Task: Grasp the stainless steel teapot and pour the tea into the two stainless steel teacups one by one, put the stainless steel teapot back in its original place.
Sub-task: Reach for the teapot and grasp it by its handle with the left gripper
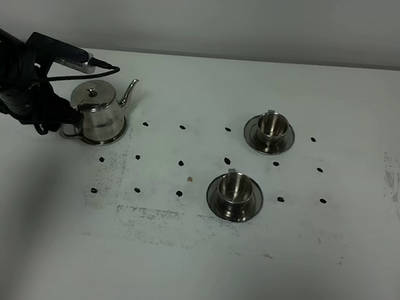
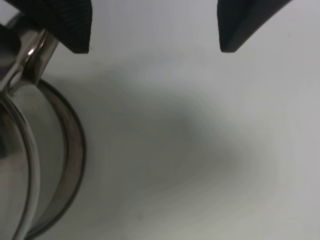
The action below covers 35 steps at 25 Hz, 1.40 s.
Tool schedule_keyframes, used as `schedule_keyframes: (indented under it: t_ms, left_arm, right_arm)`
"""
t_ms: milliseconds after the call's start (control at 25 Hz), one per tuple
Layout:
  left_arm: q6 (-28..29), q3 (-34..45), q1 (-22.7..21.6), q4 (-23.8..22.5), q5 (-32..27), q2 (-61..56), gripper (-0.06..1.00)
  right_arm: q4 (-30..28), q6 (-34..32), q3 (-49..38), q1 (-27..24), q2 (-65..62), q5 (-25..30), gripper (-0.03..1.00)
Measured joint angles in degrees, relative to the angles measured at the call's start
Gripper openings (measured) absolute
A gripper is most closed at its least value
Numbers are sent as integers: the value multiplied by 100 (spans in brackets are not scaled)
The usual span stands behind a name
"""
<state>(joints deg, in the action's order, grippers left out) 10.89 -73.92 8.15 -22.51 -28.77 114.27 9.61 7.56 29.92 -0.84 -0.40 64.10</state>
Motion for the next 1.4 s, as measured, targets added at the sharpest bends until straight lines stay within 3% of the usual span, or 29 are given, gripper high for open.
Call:
schedule_keyframes:
  t_ms: [440, 1400]
  left_arm:
    - [-125, 0, 104, 81, -103, 0, 47]
    - [-334, 0, 268, 289, -514, 0, 47]
  right_arm:
    - [0, 0, 0, 0, 0, 0, 39]
    - [0, 0, 0, 0, 0, 0, 39]
